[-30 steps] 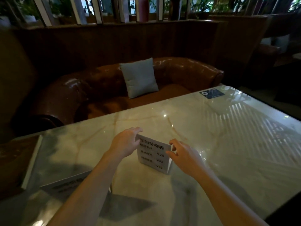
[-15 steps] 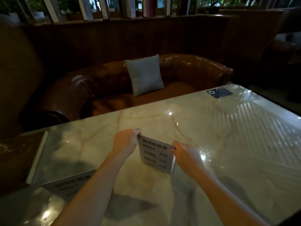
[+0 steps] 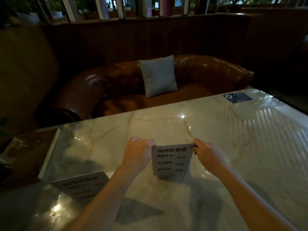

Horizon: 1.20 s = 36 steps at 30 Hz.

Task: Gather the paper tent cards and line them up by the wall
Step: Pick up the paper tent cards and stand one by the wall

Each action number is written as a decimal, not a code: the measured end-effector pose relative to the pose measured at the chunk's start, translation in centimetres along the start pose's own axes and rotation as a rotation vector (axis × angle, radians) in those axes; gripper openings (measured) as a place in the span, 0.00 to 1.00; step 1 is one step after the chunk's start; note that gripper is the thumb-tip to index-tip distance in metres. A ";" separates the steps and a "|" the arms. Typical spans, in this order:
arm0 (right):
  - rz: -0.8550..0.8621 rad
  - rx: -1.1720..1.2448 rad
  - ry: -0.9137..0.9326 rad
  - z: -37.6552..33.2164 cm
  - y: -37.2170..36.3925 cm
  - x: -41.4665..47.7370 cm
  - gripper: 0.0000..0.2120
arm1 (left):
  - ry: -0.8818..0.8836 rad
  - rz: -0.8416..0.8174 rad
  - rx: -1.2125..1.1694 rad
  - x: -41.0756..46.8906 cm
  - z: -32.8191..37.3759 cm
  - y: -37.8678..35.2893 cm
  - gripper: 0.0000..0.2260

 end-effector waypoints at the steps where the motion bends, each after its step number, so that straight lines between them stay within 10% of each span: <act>1: -0.009 0.017 0.005 0.0 0.0 0.1 0.05 | -0.008 -0.003 -0.003 -0.2 0.2 0.1 0.08; 31: -0.191 0.005 0.161 0.0 -0.7 -0.2 0.03 | 0.048 -0.308 -0.054 -3.0 -0.2 -2.1 0.05; 36: -0.129 -0.058 0.272 -2.5 0.6 -0.2 0.17 | 0.077 -0.239 0.010 -3.4 -1.9 0.1 0.14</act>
Point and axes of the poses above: each hand's wrist, its own x-axis towards the middle knuckle, its own y-axis out of the back of the hand, z = x × y, the point moved 10 cm from there along x, towards the middle knuckle, and after that the axes turned 9 degrees about z, right-handed, at the moved point
